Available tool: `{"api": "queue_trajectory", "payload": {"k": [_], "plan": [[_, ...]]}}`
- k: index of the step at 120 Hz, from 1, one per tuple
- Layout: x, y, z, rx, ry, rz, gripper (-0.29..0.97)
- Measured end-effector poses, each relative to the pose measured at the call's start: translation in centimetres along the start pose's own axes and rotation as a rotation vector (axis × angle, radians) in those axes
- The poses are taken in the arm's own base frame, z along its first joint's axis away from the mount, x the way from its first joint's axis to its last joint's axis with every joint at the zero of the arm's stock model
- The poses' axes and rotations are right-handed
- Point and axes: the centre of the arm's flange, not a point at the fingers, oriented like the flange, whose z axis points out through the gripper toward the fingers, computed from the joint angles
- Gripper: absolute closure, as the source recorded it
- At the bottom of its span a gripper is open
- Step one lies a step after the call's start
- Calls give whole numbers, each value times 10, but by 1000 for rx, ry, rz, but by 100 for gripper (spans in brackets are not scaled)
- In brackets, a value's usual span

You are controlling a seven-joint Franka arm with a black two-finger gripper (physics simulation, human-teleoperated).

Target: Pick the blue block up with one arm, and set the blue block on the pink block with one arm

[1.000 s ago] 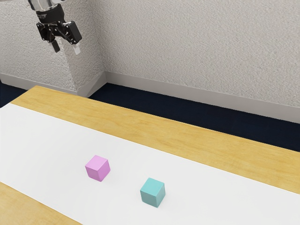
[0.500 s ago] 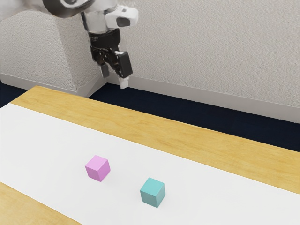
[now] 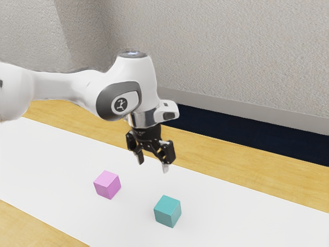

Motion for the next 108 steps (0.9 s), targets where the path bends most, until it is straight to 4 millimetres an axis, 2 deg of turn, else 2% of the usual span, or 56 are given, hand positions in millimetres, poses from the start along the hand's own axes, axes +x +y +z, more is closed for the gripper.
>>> {"api": "queue_trajectory", "payload": {"k": [15,31,39,52,70,87,108], "plan": [[10,-5,47,-61,-1,-110,2],[13,-27,70,-94,61,-231,1],[13,-31,77,-106,97,-277,1],[12,-14,80,-120,145,-294,0],[6,14,99,-111,153,-269,0],[2,19,118,-96,137,-260,0],[0,13,133,-85,122,-232,0]]}}
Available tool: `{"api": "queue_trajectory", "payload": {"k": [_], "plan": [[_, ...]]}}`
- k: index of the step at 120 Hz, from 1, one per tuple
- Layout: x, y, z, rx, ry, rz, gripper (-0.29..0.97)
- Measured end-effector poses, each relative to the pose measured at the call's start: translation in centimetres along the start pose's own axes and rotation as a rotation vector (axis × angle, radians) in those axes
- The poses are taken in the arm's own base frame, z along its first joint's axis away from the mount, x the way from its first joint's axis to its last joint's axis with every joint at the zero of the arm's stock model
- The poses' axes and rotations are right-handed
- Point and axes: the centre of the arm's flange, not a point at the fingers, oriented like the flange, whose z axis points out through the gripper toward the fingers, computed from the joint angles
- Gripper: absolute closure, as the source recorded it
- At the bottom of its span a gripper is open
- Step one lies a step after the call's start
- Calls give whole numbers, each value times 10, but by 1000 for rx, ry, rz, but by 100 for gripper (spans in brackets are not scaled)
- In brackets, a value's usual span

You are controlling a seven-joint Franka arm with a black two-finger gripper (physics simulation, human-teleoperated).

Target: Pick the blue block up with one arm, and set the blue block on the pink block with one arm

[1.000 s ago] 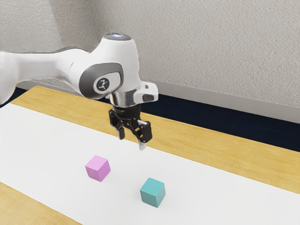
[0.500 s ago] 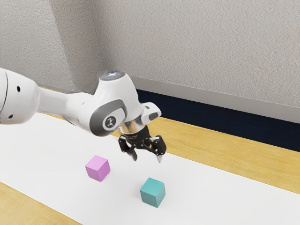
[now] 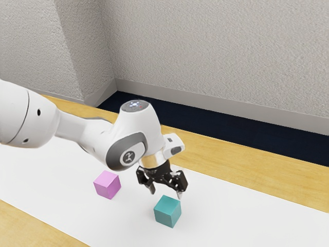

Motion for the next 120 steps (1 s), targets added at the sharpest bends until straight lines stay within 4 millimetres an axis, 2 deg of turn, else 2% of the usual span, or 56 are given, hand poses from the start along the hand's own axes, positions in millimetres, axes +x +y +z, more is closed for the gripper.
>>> {"api": "queue_trajectory", "payload": {"k": [38,75,94,120], "plan": [[-1,-3,20,2,-29,88,0],[-2,-3,23,25,-34,224,1],[-4,-3,37,34,-60,262,1],[-7,1,42,29,-70,289,2]]}}
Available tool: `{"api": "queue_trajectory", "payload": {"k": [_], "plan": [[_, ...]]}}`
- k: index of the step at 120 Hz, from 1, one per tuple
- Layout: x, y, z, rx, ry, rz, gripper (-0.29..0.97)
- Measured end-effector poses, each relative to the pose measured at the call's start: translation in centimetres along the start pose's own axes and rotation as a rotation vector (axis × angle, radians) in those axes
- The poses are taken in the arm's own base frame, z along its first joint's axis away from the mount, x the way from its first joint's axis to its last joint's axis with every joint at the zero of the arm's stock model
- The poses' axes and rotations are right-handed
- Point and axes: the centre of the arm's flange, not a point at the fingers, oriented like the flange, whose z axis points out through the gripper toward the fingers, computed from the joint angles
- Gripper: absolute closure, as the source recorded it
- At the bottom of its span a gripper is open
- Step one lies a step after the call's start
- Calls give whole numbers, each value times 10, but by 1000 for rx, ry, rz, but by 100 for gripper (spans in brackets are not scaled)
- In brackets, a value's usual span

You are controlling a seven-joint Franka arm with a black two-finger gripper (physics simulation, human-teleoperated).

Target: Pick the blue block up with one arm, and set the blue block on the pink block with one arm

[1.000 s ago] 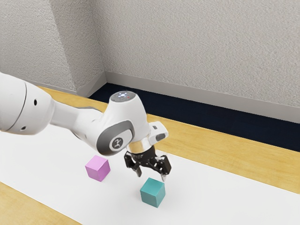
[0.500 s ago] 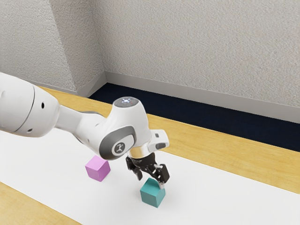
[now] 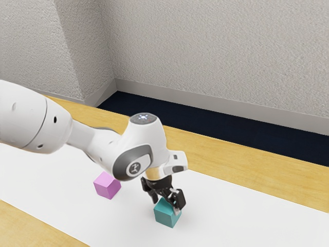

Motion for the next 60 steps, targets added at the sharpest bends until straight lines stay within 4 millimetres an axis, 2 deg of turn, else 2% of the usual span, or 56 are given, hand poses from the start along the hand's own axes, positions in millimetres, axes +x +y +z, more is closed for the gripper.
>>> {"api": "queue_trajectory", "payload": {"k": [39,60], "plan": [[-1,0,16,-1,-28,-6,11],[-1,0,19,-2,-30,-10,14]]}}
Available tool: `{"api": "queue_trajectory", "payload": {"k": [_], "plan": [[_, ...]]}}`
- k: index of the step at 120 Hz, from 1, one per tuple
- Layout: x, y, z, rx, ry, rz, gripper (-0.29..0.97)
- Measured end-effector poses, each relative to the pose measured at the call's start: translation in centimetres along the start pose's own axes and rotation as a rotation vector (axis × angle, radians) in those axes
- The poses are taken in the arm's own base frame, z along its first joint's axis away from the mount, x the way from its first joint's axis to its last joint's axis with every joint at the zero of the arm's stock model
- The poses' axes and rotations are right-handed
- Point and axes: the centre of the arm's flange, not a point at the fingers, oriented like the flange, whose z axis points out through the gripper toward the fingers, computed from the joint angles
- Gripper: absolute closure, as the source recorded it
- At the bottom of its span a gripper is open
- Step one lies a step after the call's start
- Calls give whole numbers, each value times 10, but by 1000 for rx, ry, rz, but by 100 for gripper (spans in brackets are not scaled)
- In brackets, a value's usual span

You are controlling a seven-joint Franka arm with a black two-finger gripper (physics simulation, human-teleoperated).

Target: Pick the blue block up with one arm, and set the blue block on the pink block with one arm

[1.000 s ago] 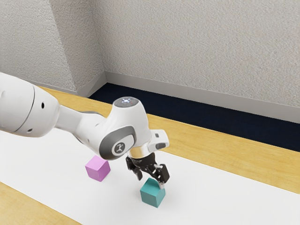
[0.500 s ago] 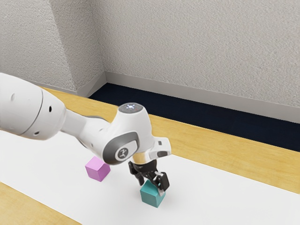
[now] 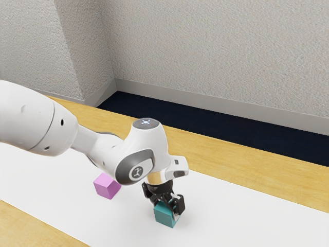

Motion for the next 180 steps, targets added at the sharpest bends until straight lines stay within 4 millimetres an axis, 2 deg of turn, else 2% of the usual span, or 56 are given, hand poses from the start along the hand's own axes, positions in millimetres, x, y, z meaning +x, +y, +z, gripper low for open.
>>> {"api": "queue_trajectory", "payload": {"k": [72,87,110,136,180], "plan": [[6,1,4,2,-5,-62,24],[6,3,-16,-5,20,-70,27],[2,4,-66,-15,62,-83,32],[-4,-25,-104,0,71,-133,37],[-13,-93,-126,27,51,-224,38]]}}
